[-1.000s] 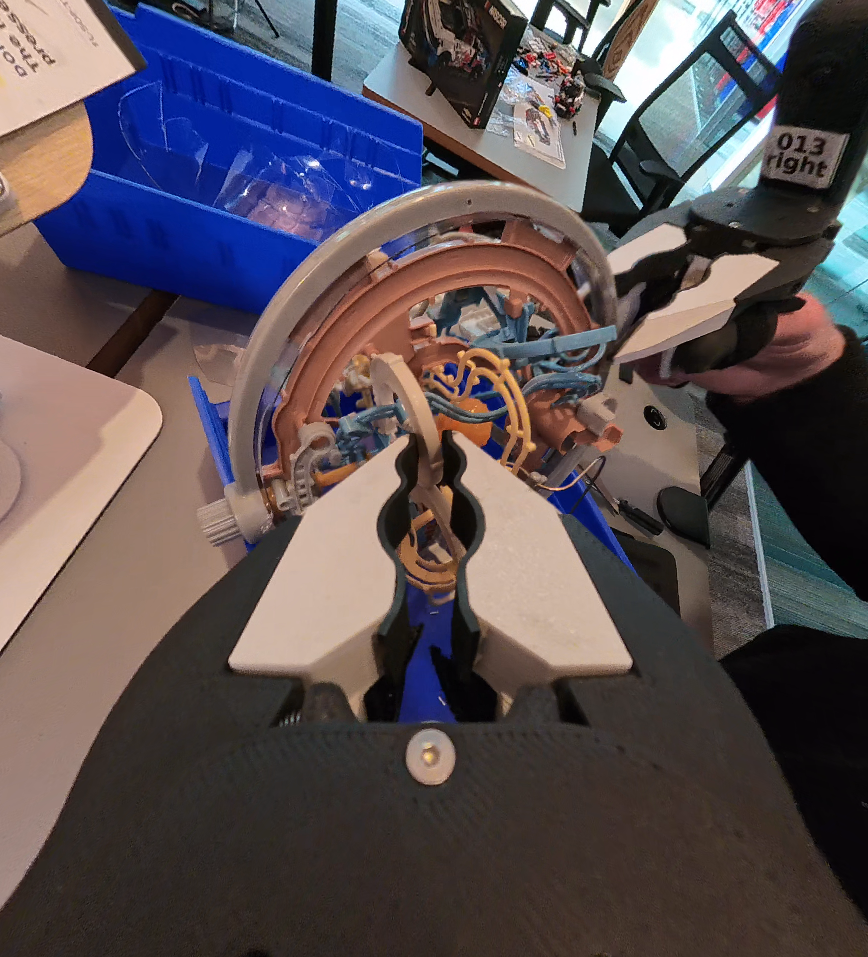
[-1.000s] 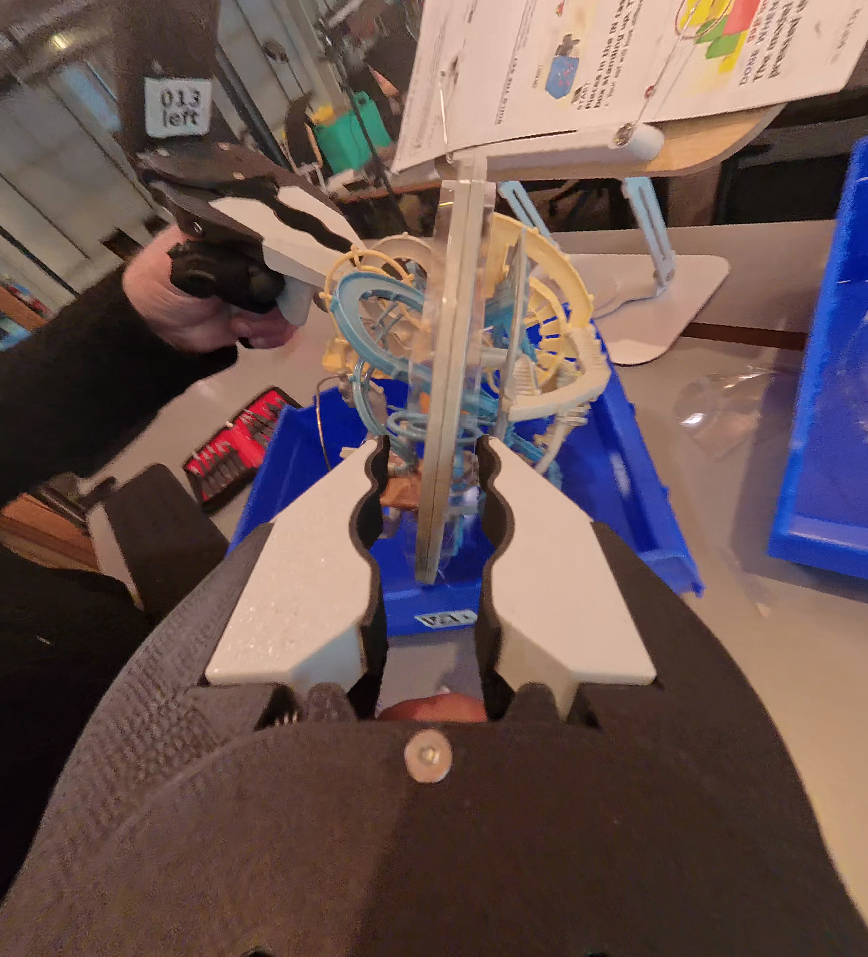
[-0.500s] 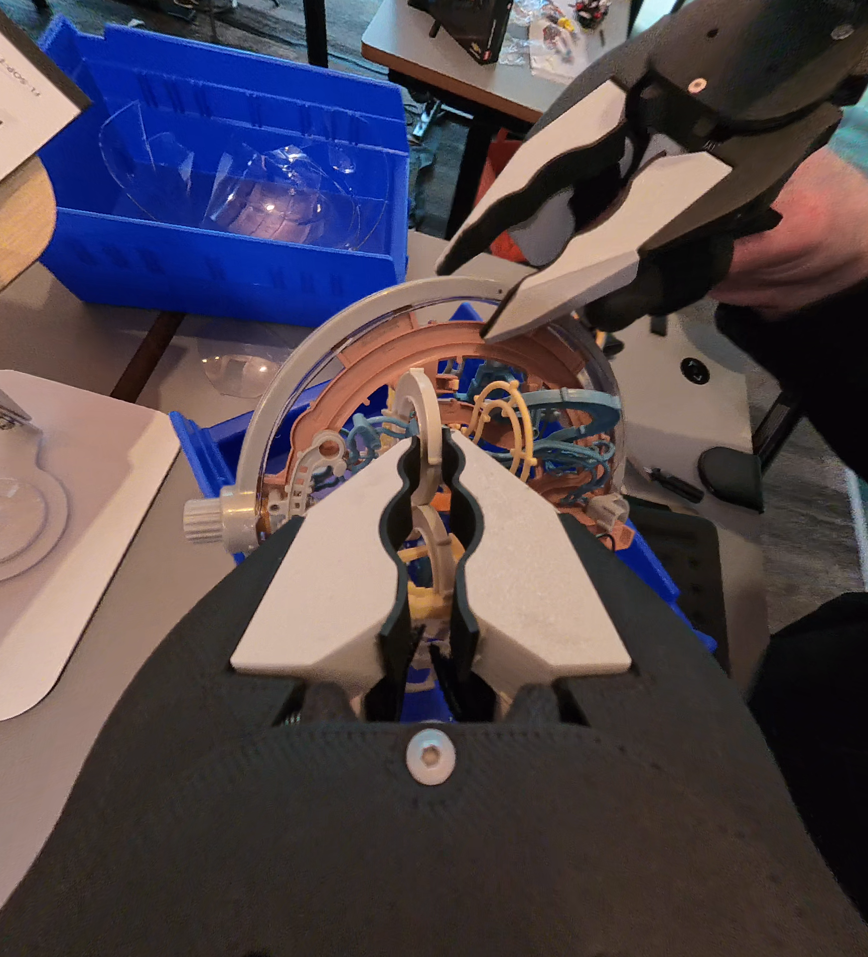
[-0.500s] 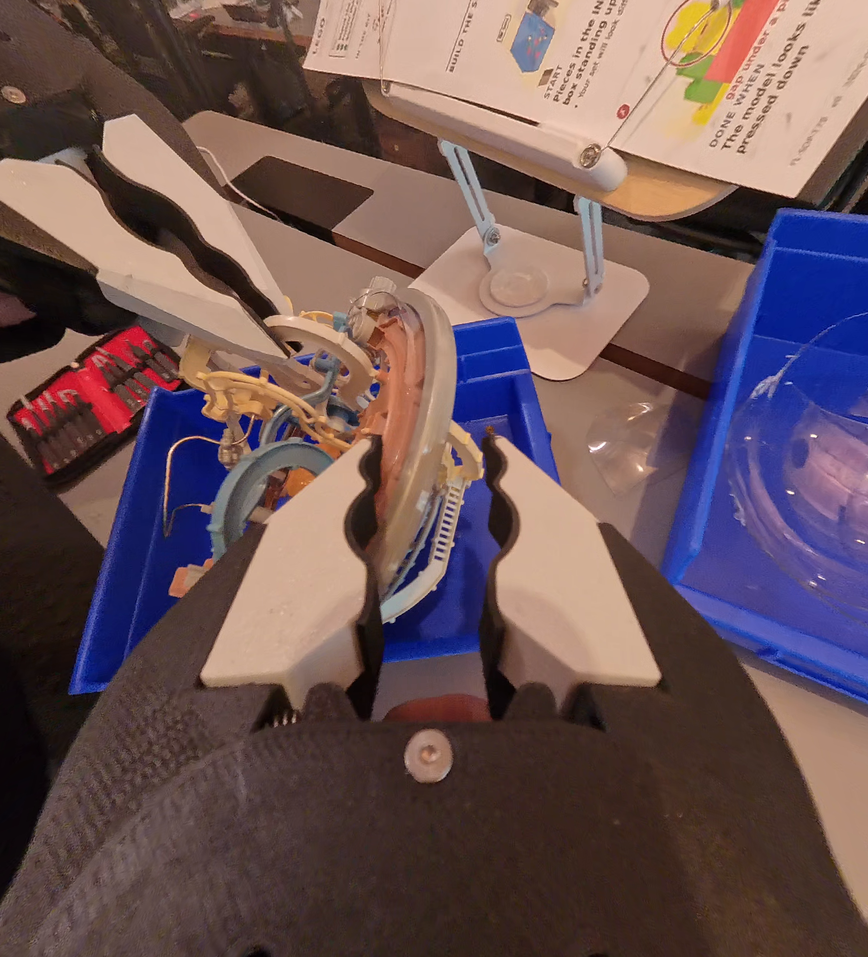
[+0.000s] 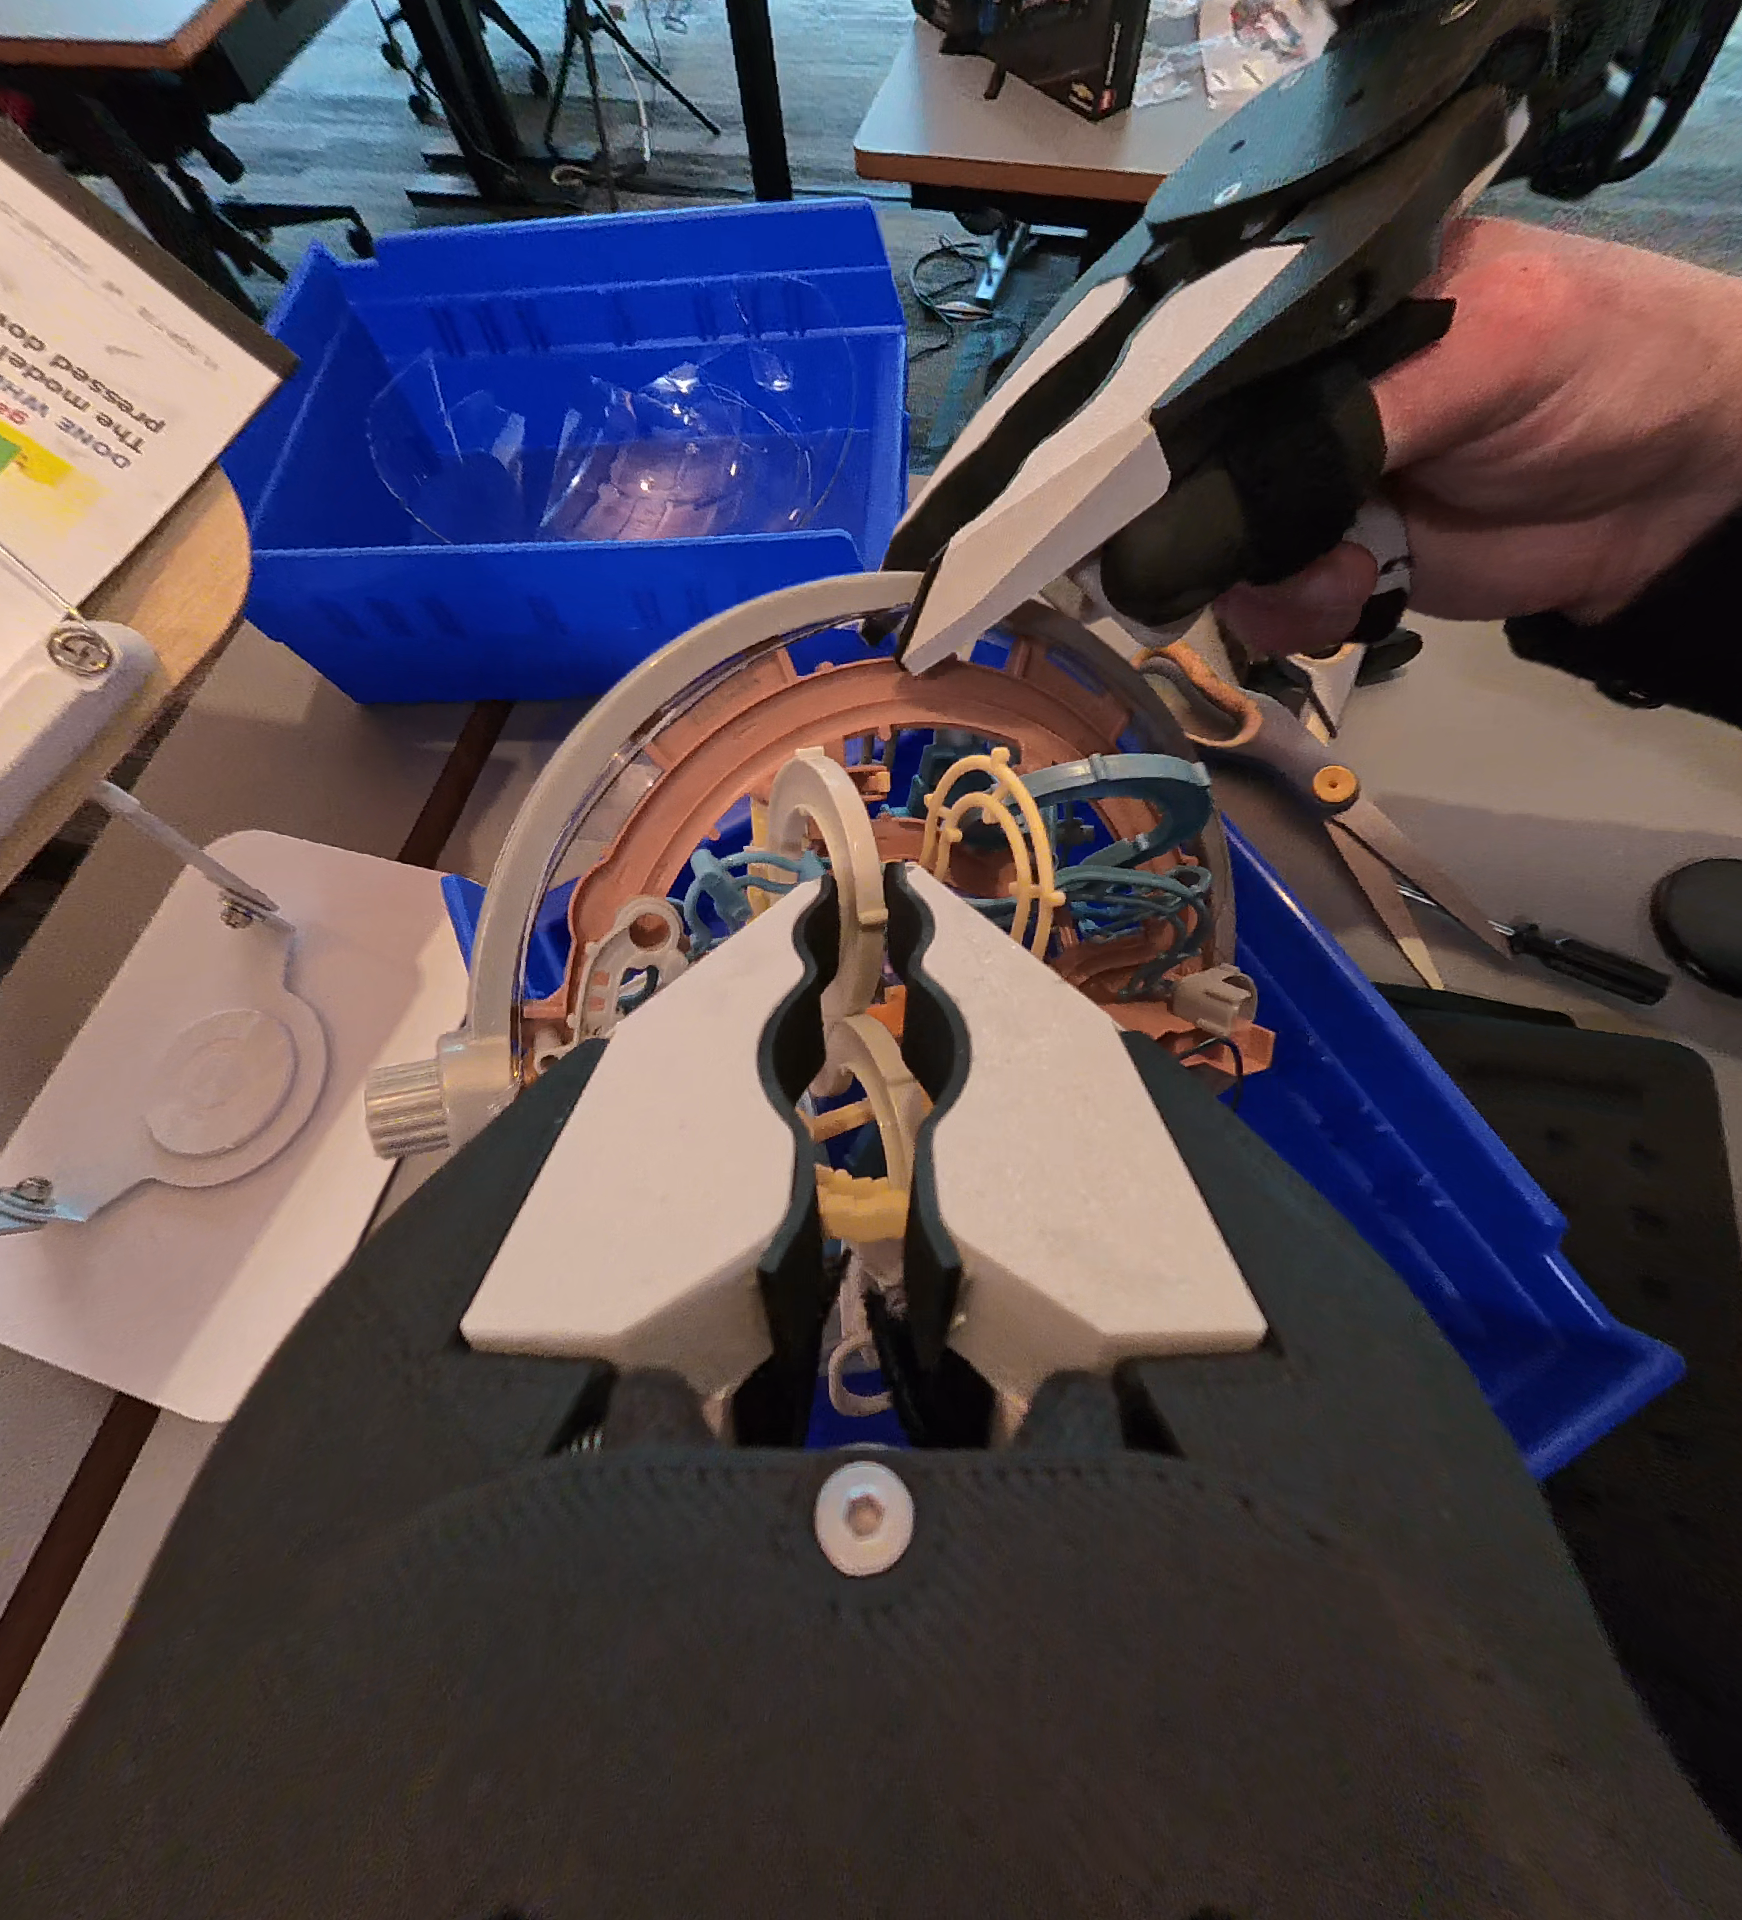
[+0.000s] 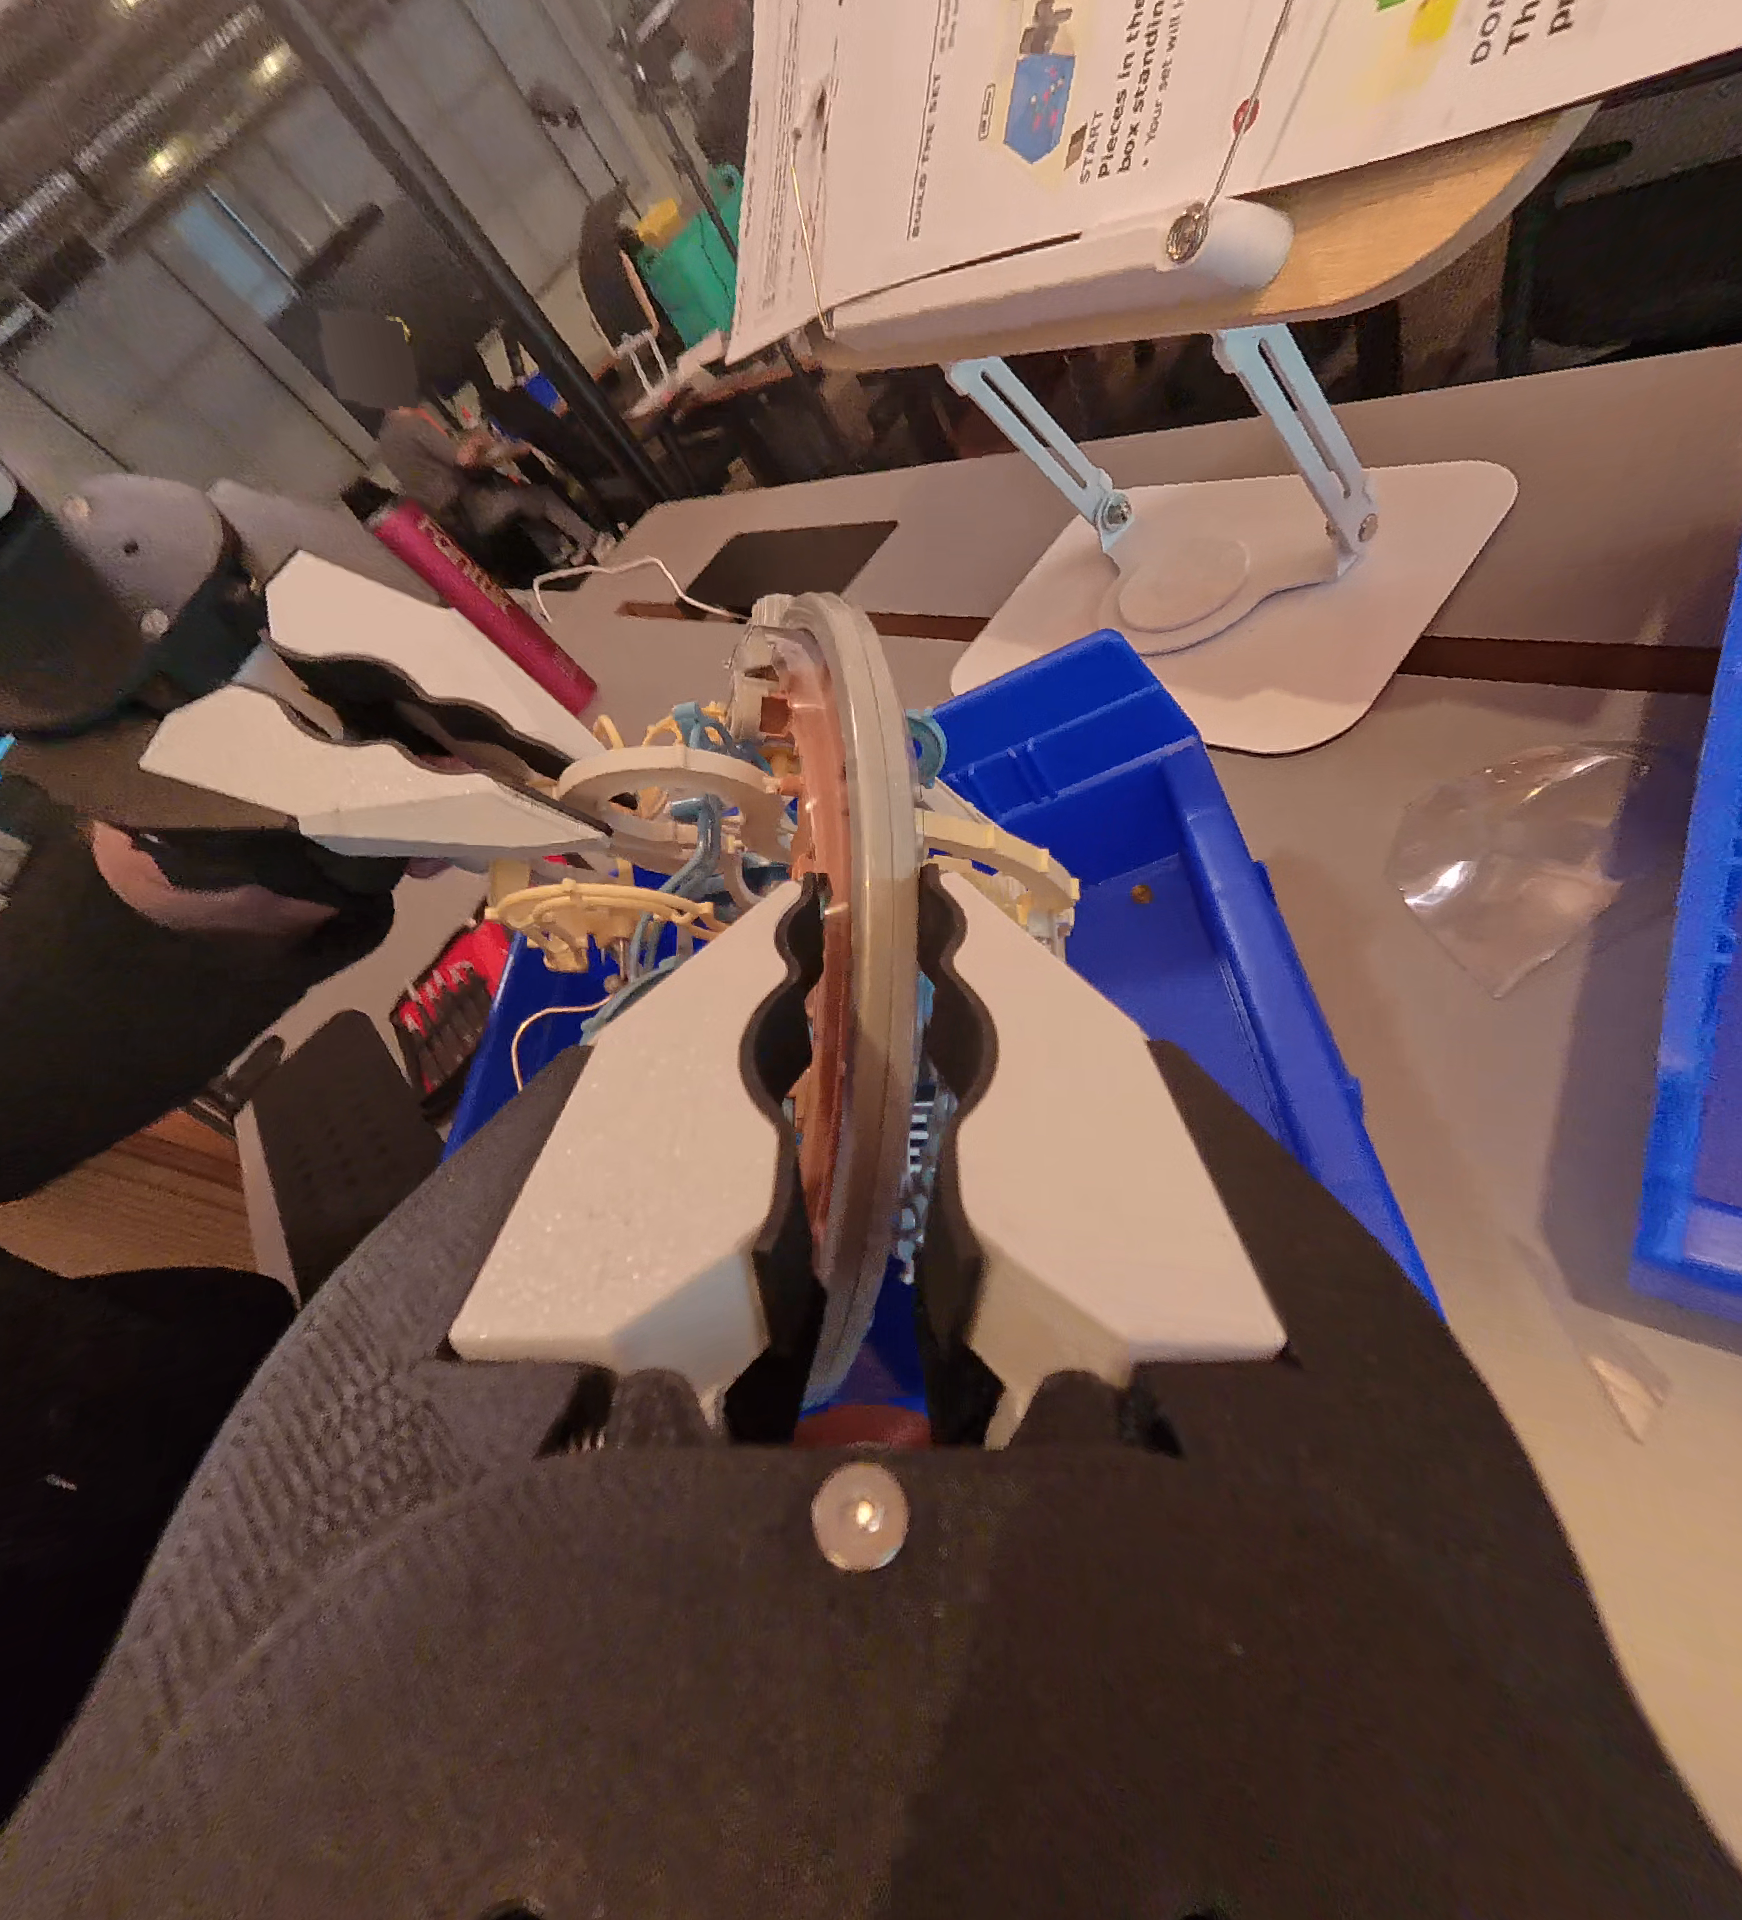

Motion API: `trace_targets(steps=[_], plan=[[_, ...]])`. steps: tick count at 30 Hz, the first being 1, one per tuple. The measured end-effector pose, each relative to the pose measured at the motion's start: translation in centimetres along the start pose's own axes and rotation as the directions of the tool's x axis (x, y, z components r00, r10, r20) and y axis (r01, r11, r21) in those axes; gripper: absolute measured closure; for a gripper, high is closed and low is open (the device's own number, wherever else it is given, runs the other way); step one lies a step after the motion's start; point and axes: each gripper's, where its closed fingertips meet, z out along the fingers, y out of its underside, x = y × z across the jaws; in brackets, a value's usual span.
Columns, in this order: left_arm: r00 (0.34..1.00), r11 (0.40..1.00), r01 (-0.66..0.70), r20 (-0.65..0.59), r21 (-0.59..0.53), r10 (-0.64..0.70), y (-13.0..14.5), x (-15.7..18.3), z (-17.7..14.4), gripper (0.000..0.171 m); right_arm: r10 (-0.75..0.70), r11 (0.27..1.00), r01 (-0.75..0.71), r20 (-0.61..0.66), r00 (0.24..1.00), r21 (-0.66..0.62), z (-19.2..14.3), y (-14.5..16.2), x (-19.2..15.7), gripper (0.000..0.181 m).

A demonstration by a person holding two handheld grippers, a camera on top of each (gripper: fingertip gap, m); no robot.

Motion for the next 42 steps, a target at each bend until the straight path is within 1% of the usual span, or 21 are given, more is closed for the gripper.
trace_targets(steps=[6, 9, 11, 13, 14, 15, 17, 18, 20, 22, 24, 26, 27, 28, 29, 31, 33, 34, 37, 40, 42], plan=[[0.99, 0.995, -0.096, 0.102, 0.019, 0.093, 0.1, 0.5, -0.2, 0.166, 0.037, 0.999, -0.037, 0.019, 0.999, 0.038, -0.1, 0.1, 0.0, 0.165], [0.986, 0.993, -0.11, 0.128, 0.044, 0.104, 0.4, 0.8, -0.3, 0.166, 0.044, 0.998, -0.046, 0.039, 0.998, 0.049, -0.1, 0.5, -0.2, 0.166], [0.99, 0.993, -0.099, 0.103, 0.059, 0.092, 0.5, 1.3, -0.4, 0.164, -0.019, 0.999, 0.018, 0.035, 0.999, 0.049, -0.3, 0.7, -0.6, 0.166], [0.995, 0.993, -0.084, 0.061, 0.083, 0.079, 0.4, 1.6, -0.7, 0.162, -0.024, 0.999, 0.022, 0.037, 0.999, 0.04, -0.3, 1.1, -0.7, 0.165], [0.994, 0.991, -0.096, 0.068, 0.091, 0.09, 0.5, 1.4, -1.0, 0.164, -0.031, 0.999, 0.03, 0.023, 0.999, 0.038, -0.4, 1.2, -0.6, 0.165], [0.992, 0.991, -0.112, 0.069, 0.073, 0.107, 0.8, 1.3, -1.2, 0.164, -0.035, 0.999, 0.034, 0.016, 0.999, 0.038, -0.4, 1.3, -0.6, 0.165], [0.992, 0.991, -0.112, 0.071, 0.078, 0.106, 1.0, 1.1, -2.0, 0.157, -0.058, 0.997, 0.057, 0.011, 0.998, 0.047, -0.6, 1.3, -0.8, 0.165], [0.992, 0.991, -0.104, 0.074, 0.085, 0.098, 1.1, 0.8, -2.5, 0.158, -0.068, 0.996, 0.068, 0.011, 0.998, 0.049, -0.6, 1.3, -1.0, 0.165], [0.994, 0.992, -0.086, 0.074, 0.092, 0.079, 1.4, -0.1, -3.5, 0.155, -0.094, 0.995, 0.093, 0.004, 0.996, 0.035, -0.6, 1.5, -1.1, 0.165], [0.992, 0.989, -0.098, 0.084, 0.111, 0.089, 1.4, -1.4, -4.4, 0.155, -0.107, 0.994, 0.106, 0.014, 0.994, 0.021, -0.6, 1.8, -1.0, 0.165], [0.991, 0.99, -0.113, 0.075, 0.083, 0.107, 1.5, -2.6, -4.8, 0.153, -0.132, 0.991, 0.132, 0.025, 0.991, 0.003, -0.4, 2.1, -0.9, 0.164], [0.986, 0.987, -0.157, 0.069, 0.044, 0.154, 1.3, -3.4, -4.4, 0.153, -0.171, 0.985, 0.172, 0.039, 0.985, -0.012, -0.1, 2.5, -1.3, 0.164], [0.984, 0.984, -0.178, 0.011, -0.009, 0.178, 1.8, -2.9, -3.8, 0.153, -0.184, 0.983, 0.185, 0.041, 0.982, -0.019, 0.2, 2.6, -1.6, 0.164], [0.98, 0.976, -0.193, -0.071, -0.097, 0.186, 3.0, -2.1, -3.0, 0.154, -0.186, 0.982, 0.187, 0.042, 0.982, -0.021, 0.3, 2.6, -1.7, 0.164], [0.973, 0.96, -0.223, -0.094, -0.168, 0.209, 4.0, -1.8, -2.3, 0.153, -0.186, 0.982, 0.187, 0.039, 0.982, -0.02, 0.4, 2.6, -1.7, 0.164], [0.957, 0.941, -0.289, -0.047, -0.178, 0.285, 4.2, -2.0, -1.6, 0.157, -0.186, 0.982, 0.186, 0.025, 0.982, -0.022, 0.4, 2.7, -1.6, 0.164], [0.97, 0.957, -0.244, -0.054, -0.158, 0.239, 4.1, -1.8, -1.7, 0.156, -0.185, 0.982, 0.186, 0.034, 0.982, -0.017, 0.3, 2.8, -1.7, 0.164], [0.97, 0.958, -0.242, -0.052, -0.152, 0.237, 4.1, -1.8, -1.7, 0.157, -0.188, 0.982, 0.189, 0.032, 0.982, -0.018, 0.3, 2.8, -1.6, 0.164], [0.958, 0.942, -0.286, -0.024, -0.175, 0.287, 4.5, -2.1, -1.4, 0.158, -0.199, 0.979, 0.2, 0.012, 0.98, -0.048, 0.4, 2.9, -1.5, 0.164], [0.96, 0.943, -0.278, -0.039, -0.185, 0.276, 4.8, -2.2, -1.2, 0.158, -0.195, 0.978, 0.195, 0.0, 0.981, -0.069, 0.7, 2.9, -1.2, 0.164], [0.961, 0.943, -0.276, -0.05, -0.187, 0.272, 4.8, -2.3, -1.1, 0.158, -0.163, 0.984, 0.162, -0.006, 0.987, -0.077, 0.8, 2.9, -0.9, 0.163]])
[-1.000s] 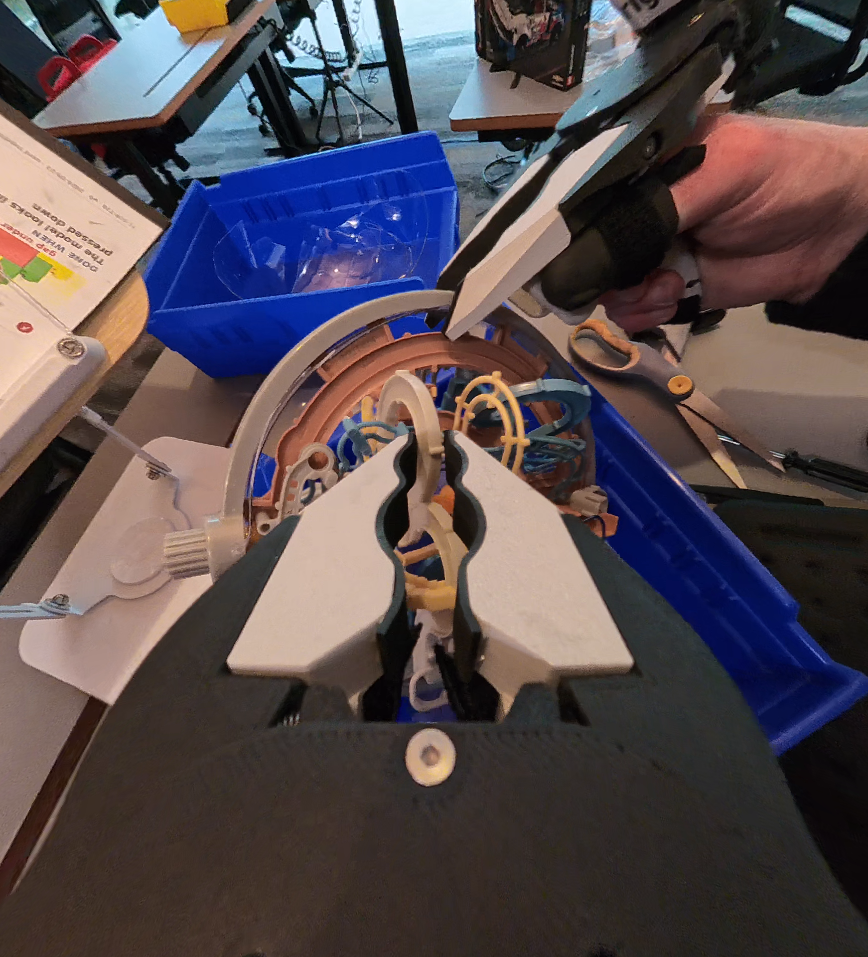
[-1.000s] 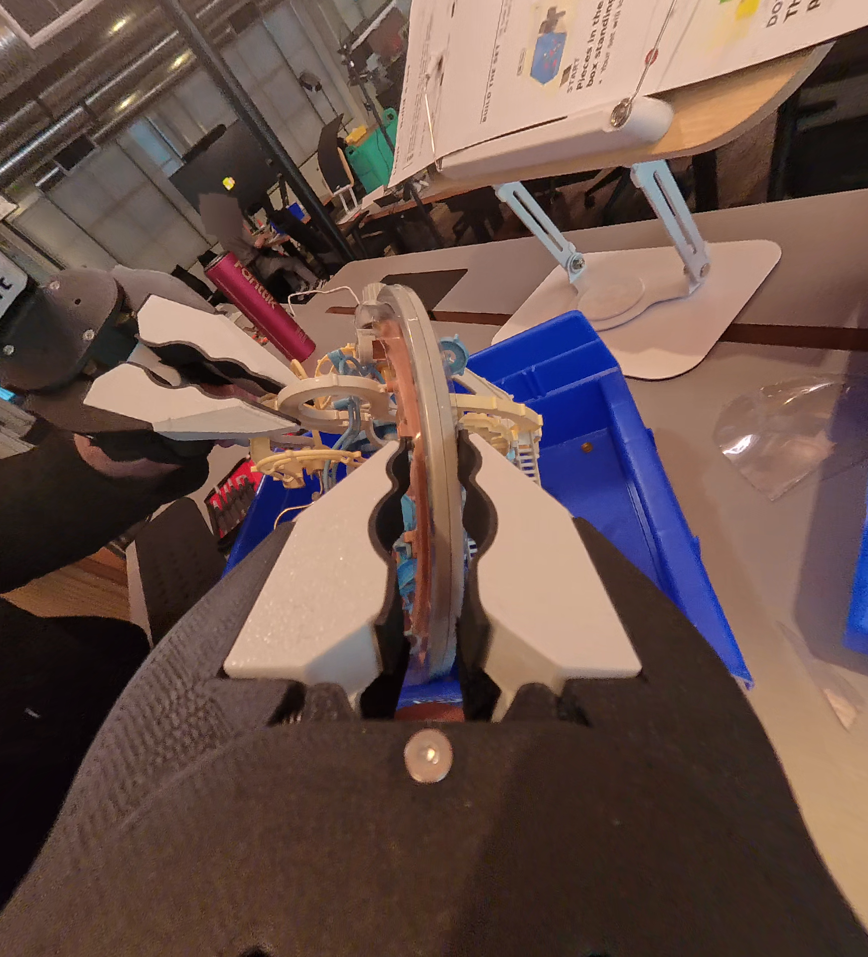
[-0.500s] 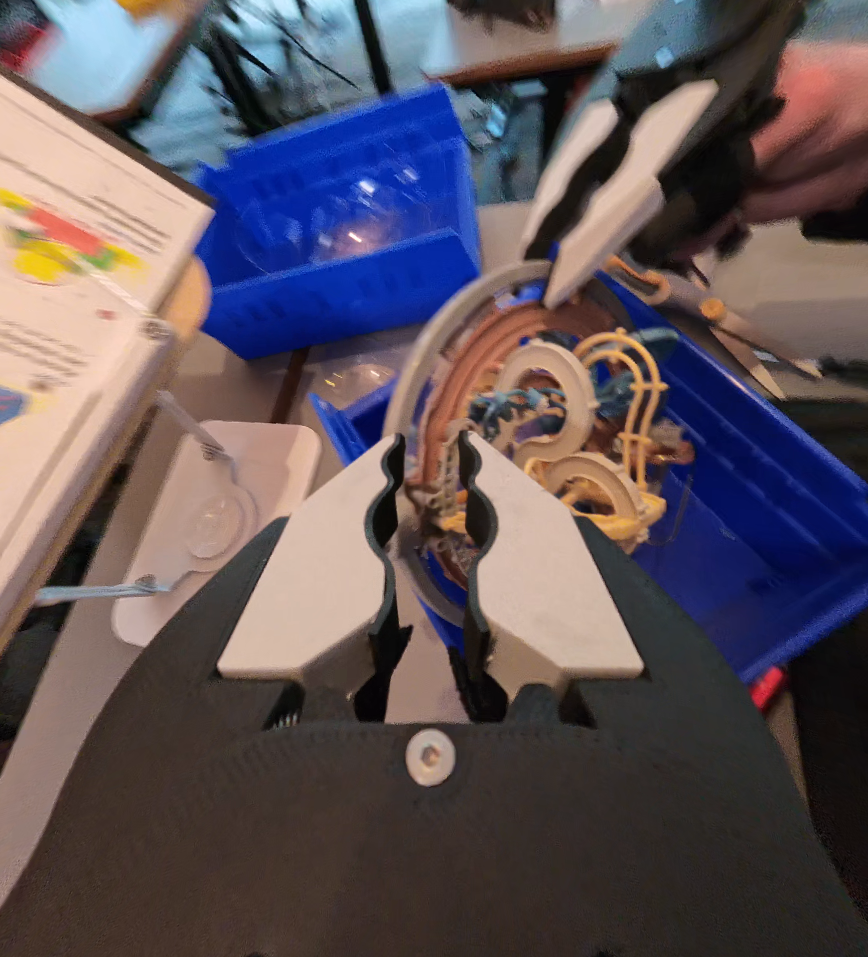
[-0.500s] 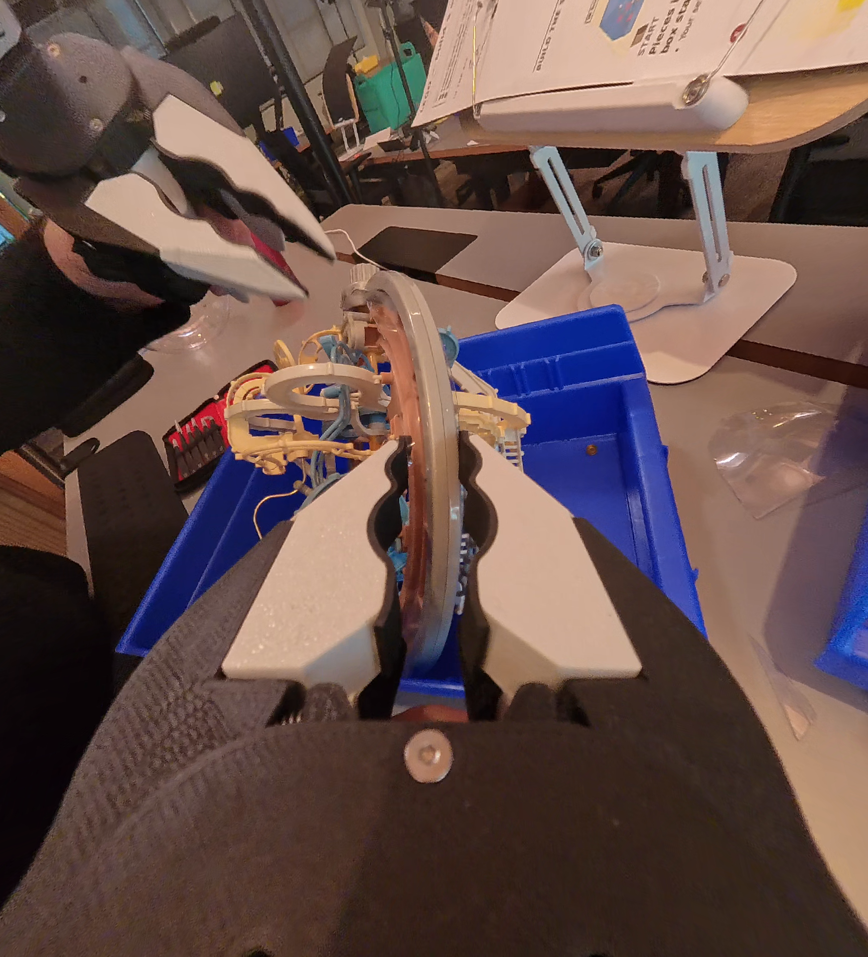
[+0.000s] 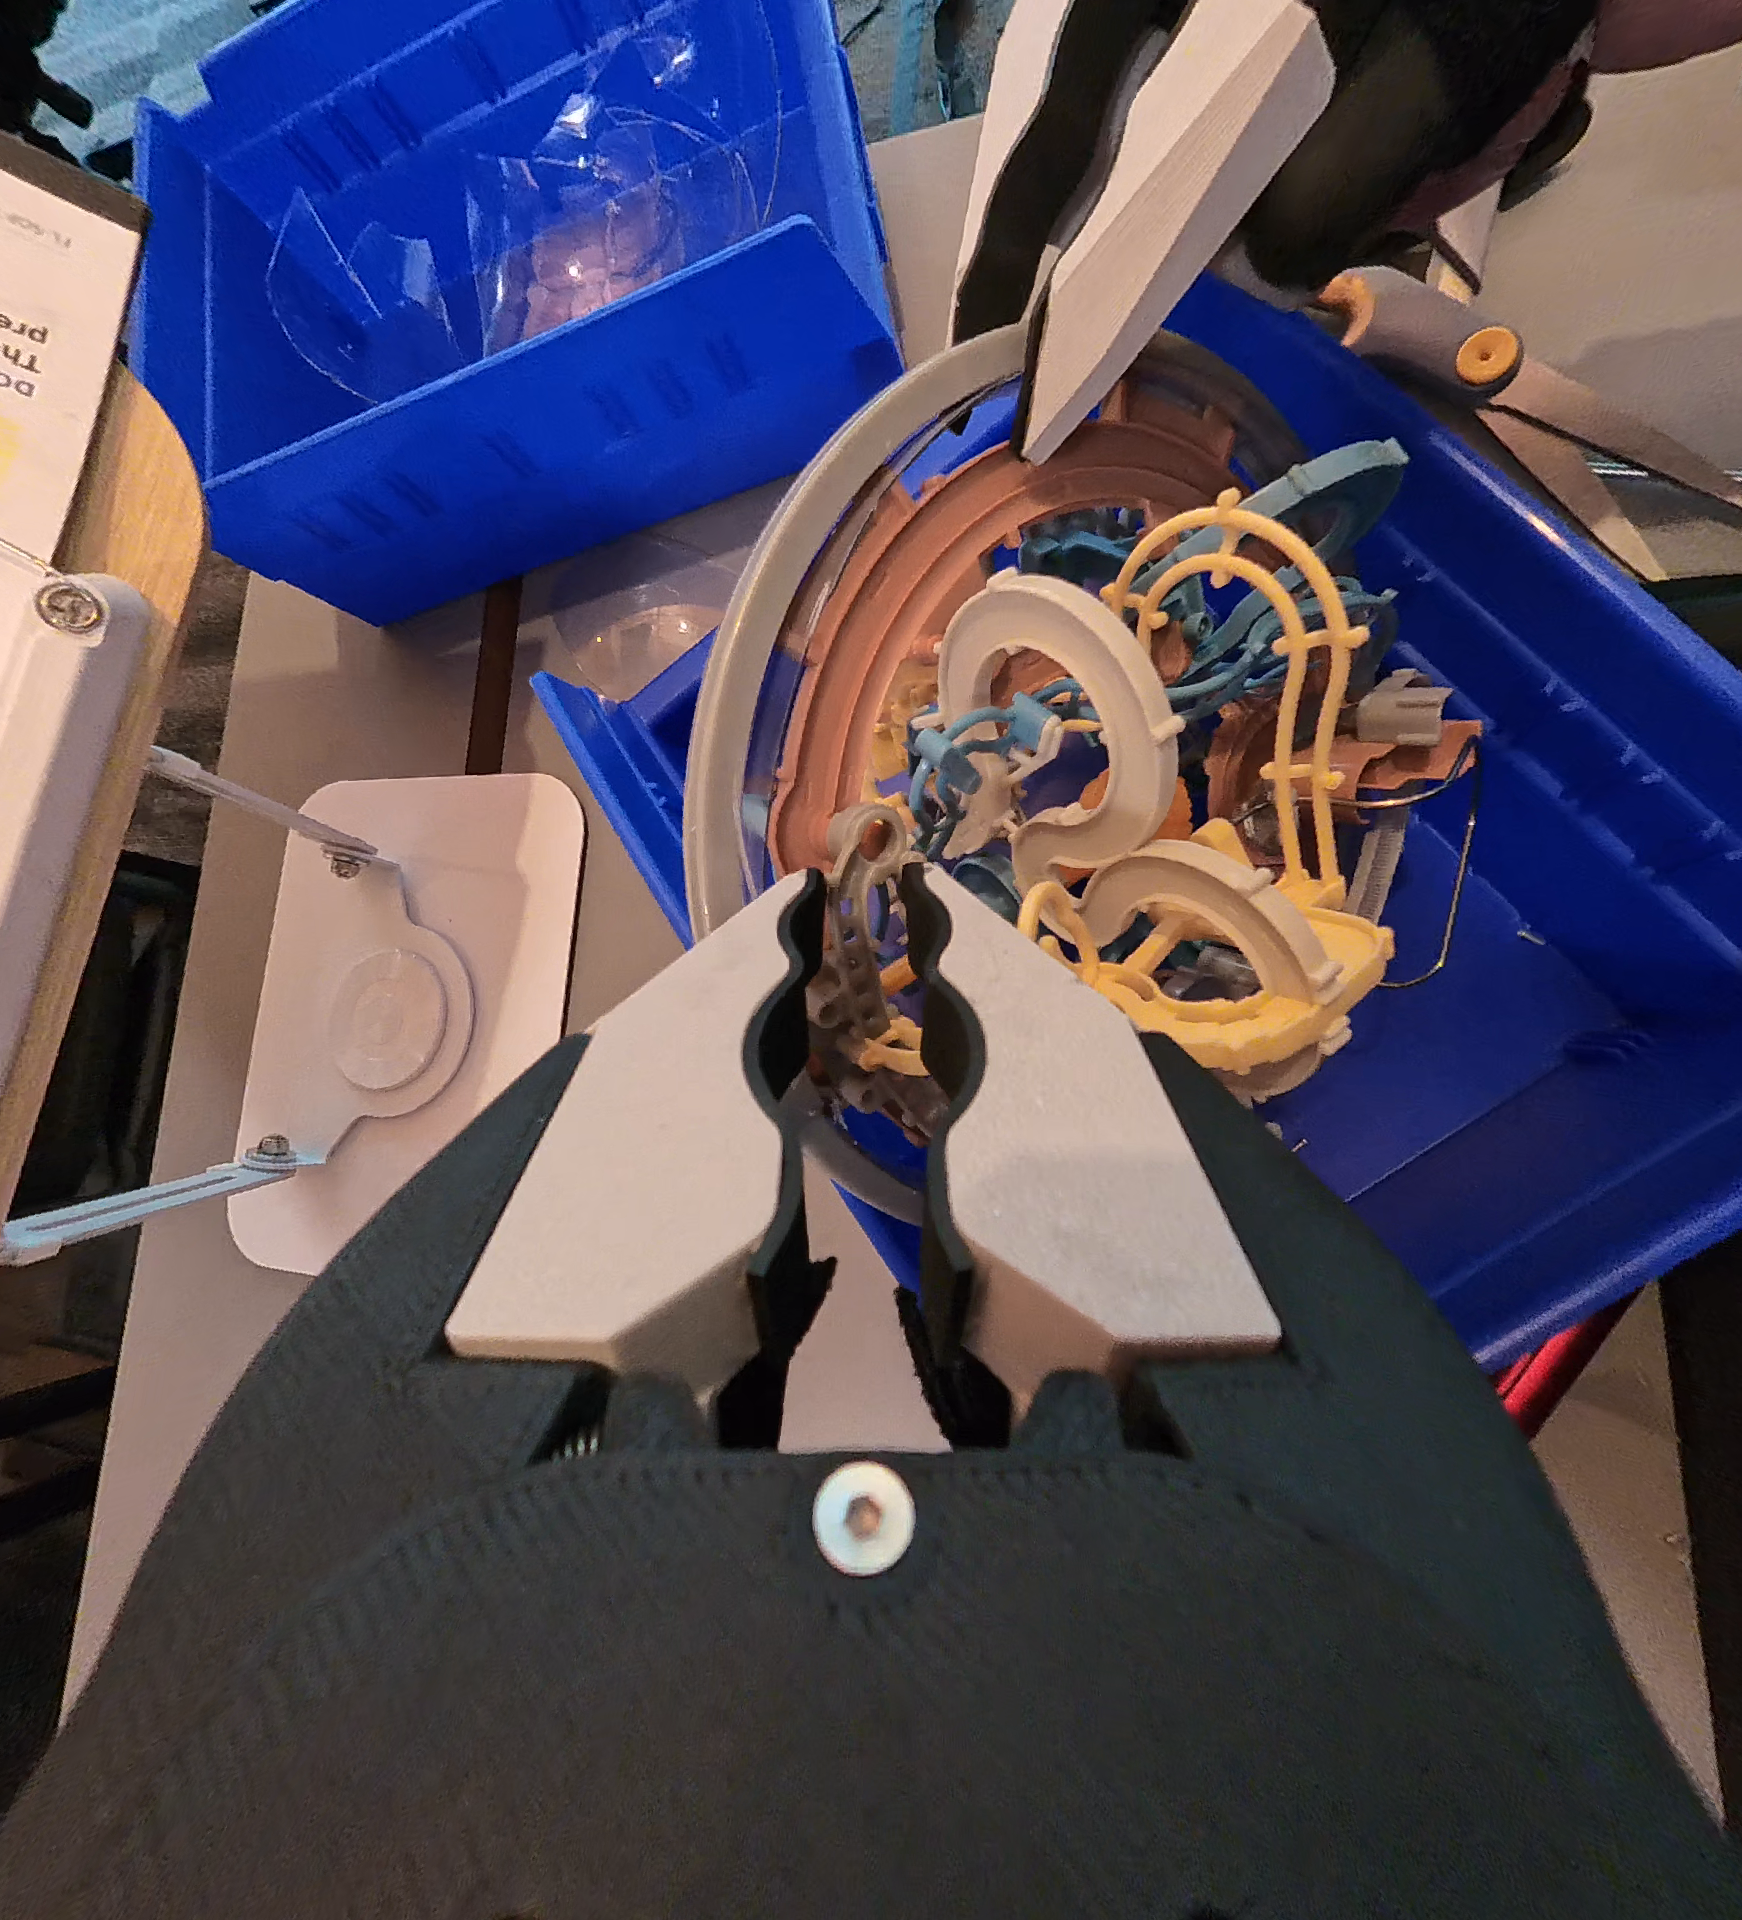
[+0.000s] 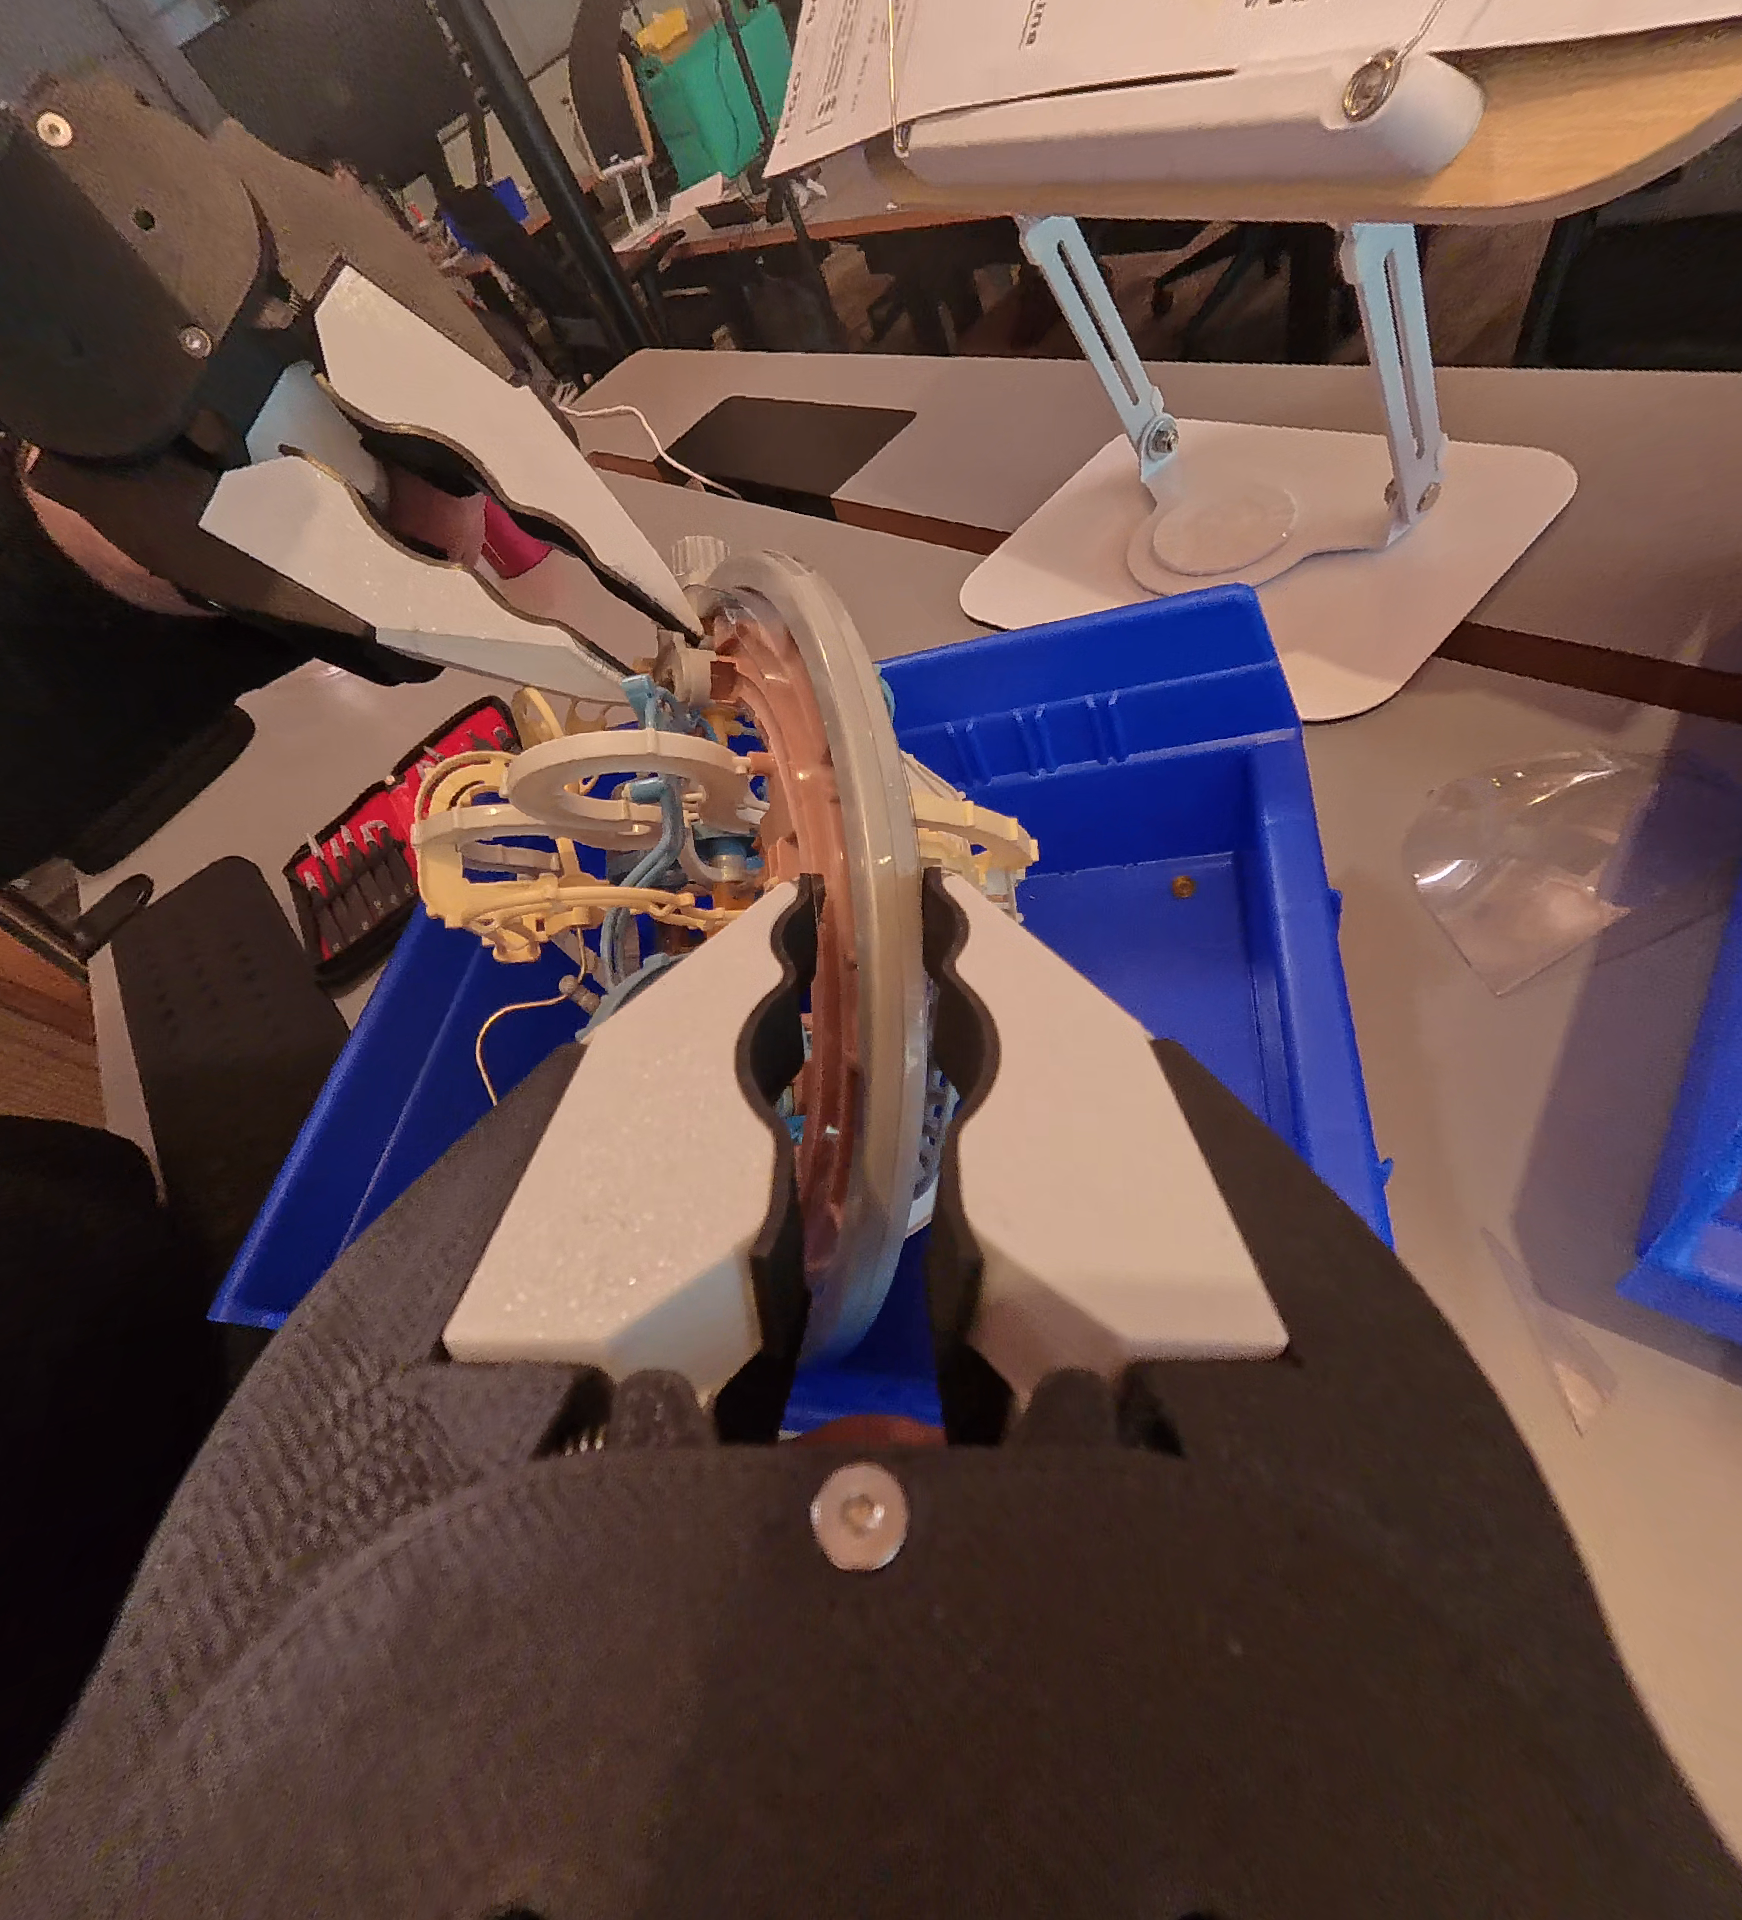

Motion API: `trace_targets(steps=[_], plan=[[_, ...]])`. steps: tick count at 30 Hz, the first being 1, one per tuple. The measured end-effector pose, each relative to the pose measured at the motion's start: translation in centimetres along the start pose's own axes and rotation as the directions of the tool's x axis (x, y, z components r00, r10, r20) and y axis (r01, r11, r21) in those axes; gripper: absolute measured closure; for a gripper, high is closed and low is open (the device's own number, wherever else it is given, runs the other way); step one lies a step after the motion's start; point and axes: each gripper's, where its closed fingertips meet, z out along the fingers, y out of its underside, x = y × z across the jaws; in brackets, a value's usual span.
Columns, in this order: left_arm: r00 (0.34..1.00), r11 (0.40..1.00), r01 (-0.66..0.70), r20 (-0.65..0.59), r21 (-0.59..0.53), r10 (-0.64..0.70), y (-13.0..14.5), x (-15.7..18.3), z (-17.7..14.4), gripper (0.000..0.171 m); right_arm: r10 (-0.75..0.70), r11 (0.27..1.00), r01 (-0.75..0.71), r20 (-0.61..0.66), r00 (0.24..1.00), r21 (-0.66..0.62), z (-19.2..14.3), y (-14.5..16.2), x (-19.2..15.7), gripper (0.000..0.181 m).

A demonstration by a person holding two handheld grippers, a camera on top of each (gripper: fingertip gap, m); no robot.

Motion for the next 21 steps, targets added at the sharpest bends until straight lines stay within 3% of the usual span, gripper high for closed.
trace_targets(steps=[5, 11, 17, 21], plan=[[0.997, 0.999, 0.03, -0.067, 0.033, -0.028, -0.1, -0.2, 0.3, 0.158, 0.022, 1.0, -0.022, 0.006, 1.0, -0.018, 0.1, -0.1, 0.5, 0.163], [0.999, 0.997, -0.022, -0.028, 0.08, 0.024, -0.3, 0.2, -0.1, 0.165, -0.105, 0.994, 0.104, -0.041, 0.994, -0.022, -0.8, -2.2, -0.6, 0.156], [0.997, 0.99, -0.069, -0.027, 0.119, 0.073, -1.5, 1.2, -0.1, 0.166, -0.326, 0.935, 0.311, -0.063, 0.943, -0.17, 2.6, -3.5, -1.6, 0.15], [0.997, 0.99, -0.06, -0.033, 0.13, 0.065, -1.3, 1.5, 0.1, 0.166, -0.357, 0.904, 0.348, 0.008, 0.934, -0.249, 4.2, -3.0, -1.9, 0.155]])
